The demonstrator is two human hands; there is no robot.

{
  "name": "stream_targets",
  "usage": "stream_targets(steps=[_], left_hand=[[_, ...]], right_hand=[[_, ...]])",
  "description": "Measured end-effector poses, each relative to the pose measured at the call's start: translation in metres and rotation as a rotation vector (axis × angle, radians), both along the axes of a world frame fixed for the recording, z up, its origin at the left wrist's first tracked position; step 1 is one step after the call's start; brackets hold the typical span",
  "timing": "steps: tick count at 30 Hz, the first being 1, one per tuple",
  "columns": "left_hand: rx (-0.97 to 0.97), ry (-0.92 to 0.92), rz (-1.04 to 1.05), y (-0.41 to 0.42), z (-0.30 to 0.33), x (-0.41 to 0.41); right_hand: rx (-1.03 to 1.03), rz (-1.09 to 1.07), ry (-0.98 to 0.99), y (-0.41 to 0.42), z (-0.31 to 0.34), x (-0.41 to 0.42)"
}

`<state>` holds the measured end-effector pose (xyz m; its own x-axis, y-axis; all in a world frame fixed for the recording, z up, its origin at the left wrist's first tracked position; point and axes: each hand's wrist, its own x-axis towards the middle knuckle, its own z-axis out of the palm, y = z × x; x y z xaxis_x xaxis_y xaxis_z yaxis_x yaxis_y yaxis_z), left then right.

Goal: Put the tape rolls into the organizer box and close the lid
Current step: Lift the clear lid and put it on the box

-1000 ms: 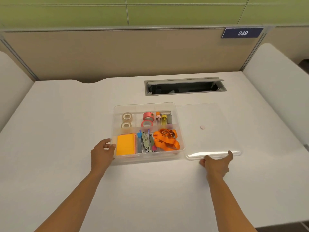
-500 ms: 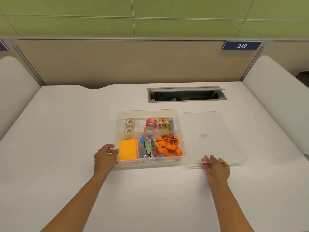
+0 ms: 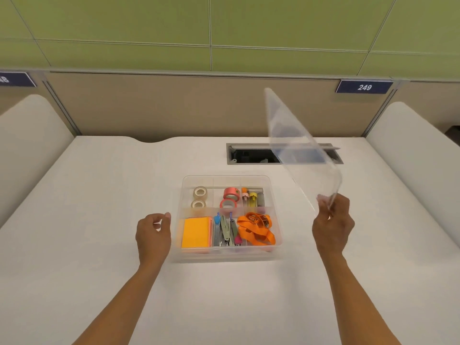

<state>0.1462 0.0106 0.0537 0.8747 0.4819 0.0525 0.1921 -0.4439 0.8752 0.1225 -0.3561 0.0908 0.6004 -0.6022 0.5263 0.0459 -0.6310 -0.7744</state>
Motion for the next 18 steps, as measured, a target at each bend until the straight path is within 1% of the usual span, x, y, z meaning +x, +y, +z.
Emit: stream_targets(steps=[2, 3, 4, 6, 9, 11, 13, 15, 17, 18], left_hand=[[-0.048, -0.013, 0.005, 0.004, 0.005, 0.003], [-0.11, 0.0, 0.006, 0.006, 0.007, 0.004], [-0.218, 0.016, -0.006, 0.008, 0.01, 0.006], [-0.522, 0.051, -0.058, 0.014, 0.017, 0.008], [-0.926, 0.114, -0.16, 0.03, 0.022, 0.01], [-1.11, 0.158, -0.23, 0.042, 0.02, 0.009], [-1.218, 0.178, -0.279, 0.053, 0.017, 0.006], [-1.255, 0.211, -0.295, 0.061, 0.015, 0.002], [-1.229, 0.248, -0.285, 0.064, 0.012, -0.003], [-1.186, 0.26, -0.276, 0.065, 0.011, -0.005]], right_hand=[[-0.095, 0.053, -0.06, 0.006, 0.011, 0.004], [-0.155, 0.083, -0.094, 0.009, 0.016, 0.005], [-0.218, 0.126, -0.118, 0.012, 0.02, 0.005], [-0.298, 0.251, -0.14, 0.017, 0.026, 0.005], [-0.317, 0.405, -0.098, 0.027, 0.025, 0.004], [-0.287, 0.51, -0.025, 0.03, 0.022, 0.0], [-0.23, 0.612, 0.083, 0.034, 0.022, -0.005], [-0.279, 0.675, 0.21, 0.035, 0.02, -0.011], [-0.351, 0.728, 0.28, 0.036, 0.017, -0.012], [-0.337, 0.746, 0.309, 0.036, 0.015, -0.012]])
